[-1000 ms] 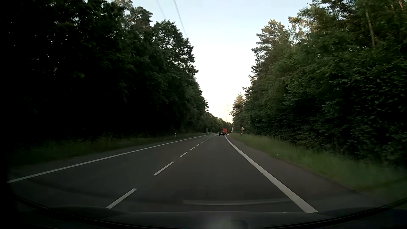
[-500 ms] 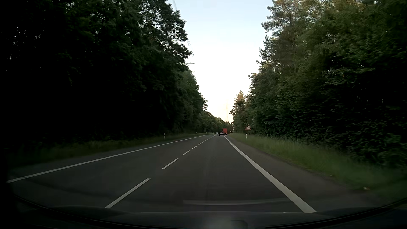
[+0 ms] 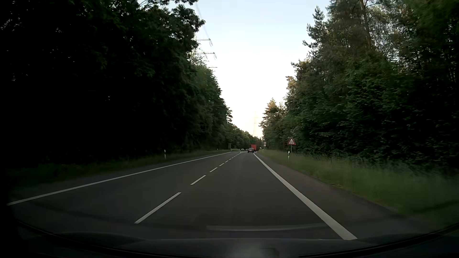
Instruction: Follow the waypoints while adhering to traffic rules and regulations
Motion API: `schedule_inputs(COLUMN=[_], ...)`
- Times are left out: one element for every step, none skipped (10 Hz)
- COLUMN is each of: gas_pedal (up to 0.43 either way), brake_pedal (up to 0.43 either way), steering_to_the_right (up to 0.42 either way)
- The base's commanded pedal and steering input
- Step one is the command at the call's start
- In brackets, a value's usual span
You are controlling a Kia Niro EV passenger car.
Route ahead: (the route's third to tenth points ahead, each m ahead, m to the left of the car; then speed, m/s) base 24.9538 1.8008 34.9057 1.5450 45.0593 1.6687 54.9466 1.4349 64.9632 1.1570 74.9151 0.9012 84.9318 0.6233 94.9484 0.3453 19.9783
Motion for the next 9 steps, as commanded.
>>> schedule_inputs(gas_pedal=[0.098,0.098,0.098,0.098,0.098,0.098,0.098,0.098,0.098], brake_pedal=[0.018,0.024,0.018,0.018,0.018,0.024,0.018,0.018,0.018], steering_to_the_right=[0.004,0.004,0.004,0.004,0.003,0.004,0.004,0.004,0.004])
